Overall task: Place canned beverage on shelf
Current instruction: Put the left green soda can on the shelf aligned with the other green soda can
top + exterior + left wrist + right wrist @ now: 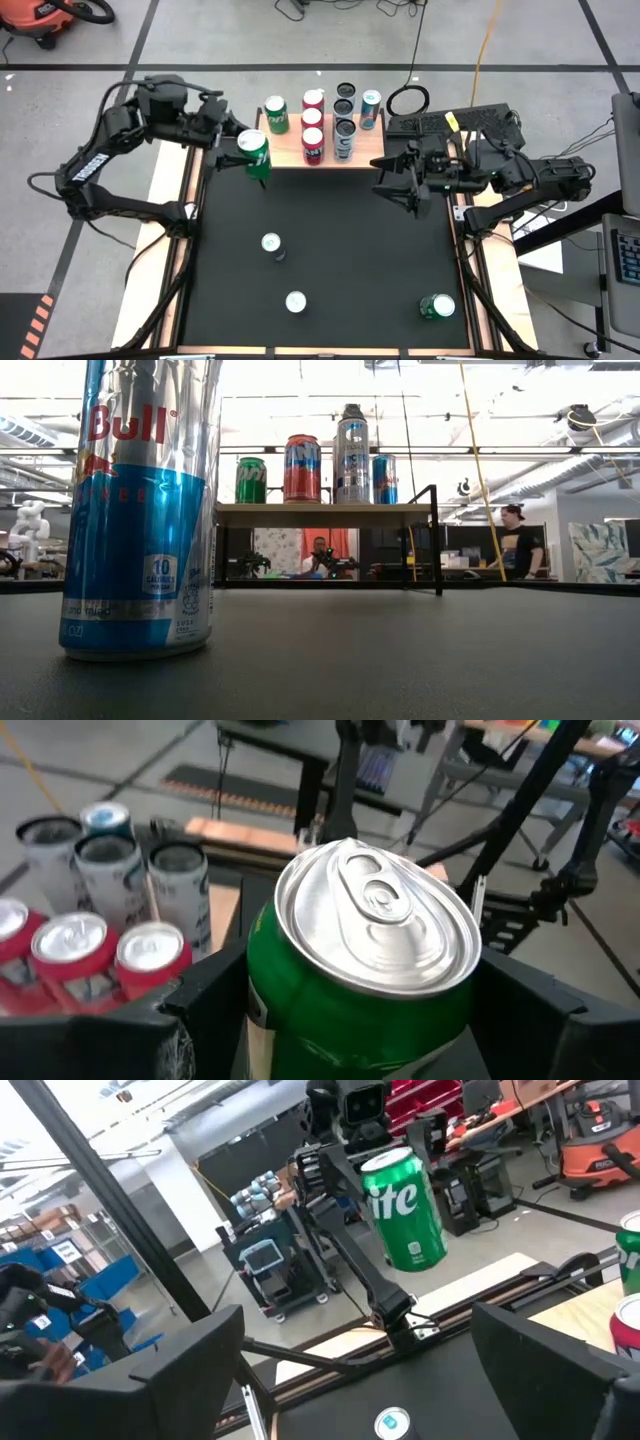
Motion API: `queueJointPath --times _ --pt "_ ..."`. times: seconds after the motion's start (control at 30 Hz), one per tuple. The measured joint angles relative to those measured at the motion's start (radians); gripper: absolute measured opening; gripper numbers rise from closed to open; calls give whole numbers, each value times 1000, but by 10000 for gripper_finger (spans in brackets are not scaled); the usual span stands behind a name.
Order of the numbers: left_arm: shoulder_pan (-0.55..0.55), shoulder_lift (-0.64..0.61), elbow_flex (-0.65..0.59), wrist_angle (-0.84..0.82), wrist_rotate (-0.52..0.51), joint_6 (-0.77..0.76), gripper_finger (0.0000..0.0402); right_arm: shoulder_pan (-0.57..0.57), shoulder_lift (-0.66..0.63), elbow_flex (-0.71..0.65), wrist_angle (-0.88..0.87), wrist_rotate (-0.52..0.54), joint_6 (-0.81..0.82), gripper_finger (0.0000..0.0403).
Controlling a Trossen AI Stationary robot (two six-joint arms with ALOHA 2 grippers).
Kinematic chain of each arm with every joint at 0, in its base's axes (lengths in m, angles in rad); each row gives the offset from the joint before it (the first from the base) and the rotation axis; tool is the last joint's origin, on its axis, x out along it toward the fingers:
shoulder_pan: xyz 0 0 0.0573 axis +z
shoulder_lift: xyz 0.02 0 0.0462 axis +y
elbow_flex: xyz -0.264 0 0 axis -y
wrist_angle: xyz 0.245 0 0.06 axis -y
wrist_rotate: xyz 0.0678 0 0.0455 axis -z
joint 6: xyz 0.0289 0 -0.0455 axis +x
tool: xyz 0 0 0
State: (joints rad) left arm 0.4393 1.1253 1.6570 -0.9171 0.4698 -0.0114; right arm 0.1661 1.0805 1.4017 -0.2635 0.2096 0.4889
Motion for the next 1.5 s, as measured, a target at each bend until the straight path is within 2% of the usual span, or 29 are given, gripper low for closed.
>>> queueJointPath --times 0.13,0.3,0.57,0.83,1.2,1.5 --pt "16 -49 -149 169 -1 8 302 0 5 0 0 0 7 368" --pt "130 -60 -269 264 3 107 302 0 5 0 5 0 32 368" --pt "311 16 -392 372 232 226 302 0 5 0 2 0 50 368" --pt "399 116 -408 436 341 262 302 0 5 0 1 18 21 368" --pt "431 191 -408 412 321 306 302 -1 5 0 1 32 19 368" --pt "436 193 -408 372 323 332 302 -1 5 0 2 33 21 368"
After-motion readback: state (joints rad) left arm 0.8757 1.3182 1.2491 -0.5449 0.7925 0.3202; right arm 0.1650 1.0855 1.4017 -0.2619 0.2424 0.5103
